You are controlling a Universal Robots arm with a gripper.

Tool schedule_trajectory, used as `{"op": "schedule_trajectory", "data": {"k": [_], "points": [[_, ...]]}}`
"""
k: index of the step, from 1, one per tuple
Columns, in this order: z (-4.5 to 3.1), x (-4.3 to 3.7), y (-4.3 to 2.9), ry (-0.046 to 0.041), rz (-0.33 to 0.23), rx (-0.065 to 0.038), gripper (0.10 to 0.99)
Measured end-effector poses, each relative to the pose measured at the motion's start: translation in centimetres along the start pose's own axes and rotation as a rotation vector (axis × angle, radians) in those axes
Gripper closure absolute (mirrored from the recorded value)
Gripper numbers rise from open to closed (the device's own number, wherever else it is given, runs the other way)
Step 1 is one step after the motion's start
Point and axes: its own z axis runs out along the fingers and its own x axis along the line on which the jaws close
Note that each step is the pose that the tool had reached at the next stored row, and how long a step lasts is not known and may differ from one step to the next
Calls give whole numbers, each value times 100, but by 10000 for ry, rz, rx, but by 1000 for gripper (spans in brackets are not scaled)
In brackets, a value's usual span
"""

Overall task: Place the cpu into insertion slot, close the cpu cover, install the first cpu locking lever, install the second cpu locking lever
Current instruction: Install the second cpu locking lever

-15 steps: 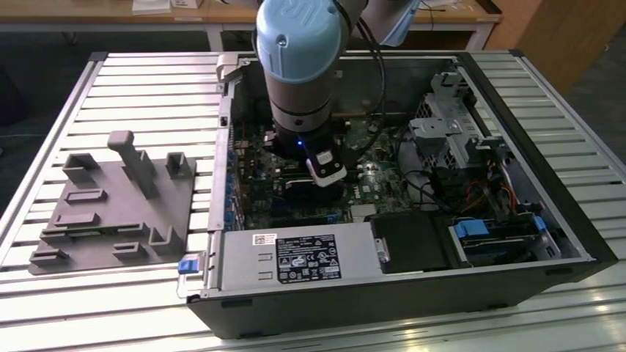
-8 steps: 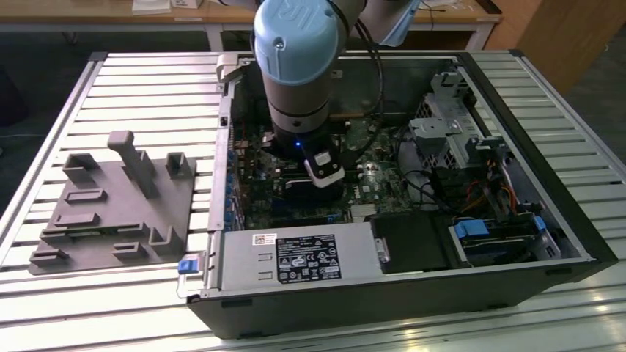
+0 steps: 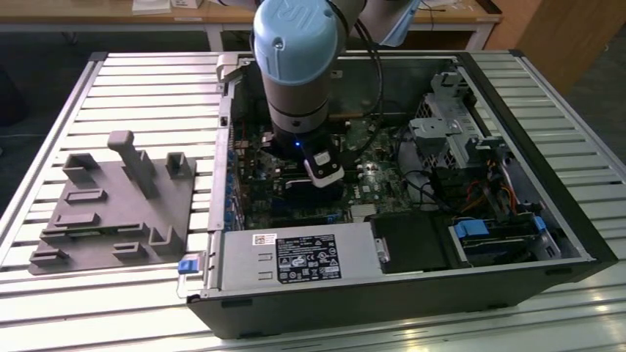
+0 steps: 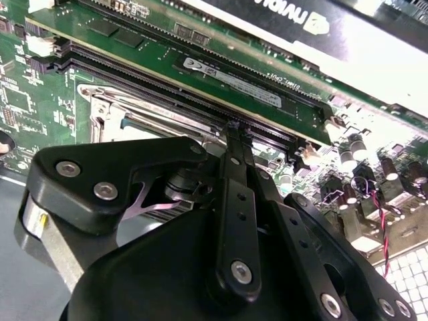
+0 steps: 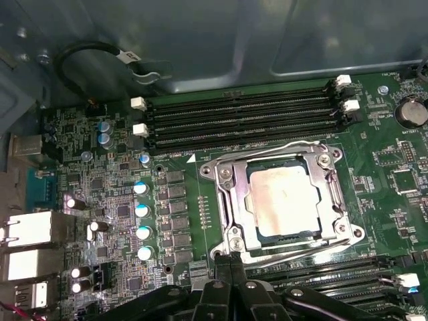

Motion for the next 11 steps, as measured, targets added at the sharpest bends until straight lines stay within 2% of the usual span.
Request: {"op": "schedule_trajectory", "data": {"k": [7,11], "points": [[5,17,27,4,2,-27,980],[13,36,24,22,9,-145,980]]}}
